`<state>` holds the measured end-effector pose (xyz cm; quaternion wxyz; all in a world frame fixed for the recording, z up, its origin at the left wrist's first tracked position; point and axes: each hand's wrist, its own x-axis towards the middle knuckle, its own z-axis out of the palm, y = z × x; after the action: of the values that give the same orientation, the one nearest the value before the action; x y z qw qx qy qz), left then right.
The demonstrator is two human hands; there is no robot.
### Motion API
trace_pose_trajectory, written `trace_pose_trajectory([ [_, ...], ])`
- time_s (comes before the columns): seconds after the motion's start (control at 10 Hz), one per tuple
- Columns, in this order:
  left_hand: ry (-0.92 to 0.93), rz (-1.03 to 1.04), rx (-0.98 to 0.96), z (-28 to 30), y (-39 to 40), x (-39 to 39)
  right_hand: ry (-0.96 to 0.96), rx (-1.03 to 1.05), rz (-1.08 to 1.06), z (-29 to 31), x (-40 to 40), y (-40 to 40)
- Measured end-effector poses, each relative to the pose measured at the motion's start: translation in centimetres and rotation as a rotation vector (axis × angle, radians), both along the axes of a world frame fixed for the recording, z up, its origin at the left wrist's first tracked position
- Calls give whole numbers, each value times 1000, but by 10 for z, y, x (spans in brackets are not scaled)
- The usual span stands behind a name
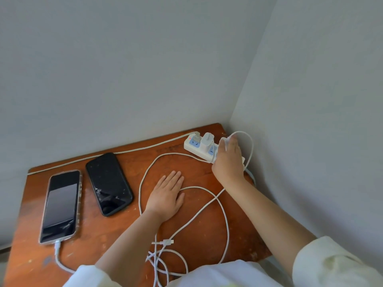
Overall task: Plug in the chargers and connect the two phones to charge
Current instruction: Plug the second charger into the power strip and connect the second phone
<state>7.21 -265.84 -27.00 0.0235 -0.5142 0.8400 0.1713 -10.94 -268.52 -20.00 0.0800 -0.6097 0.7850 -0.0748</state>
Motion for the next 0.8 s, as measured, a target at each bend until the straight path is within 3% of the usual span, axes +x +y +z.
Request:
trace_pose_trajectory([
  [0.8, 14, 1, -23, 2, 2, -1, 23, -37, -7, -14, 7, 7],
])
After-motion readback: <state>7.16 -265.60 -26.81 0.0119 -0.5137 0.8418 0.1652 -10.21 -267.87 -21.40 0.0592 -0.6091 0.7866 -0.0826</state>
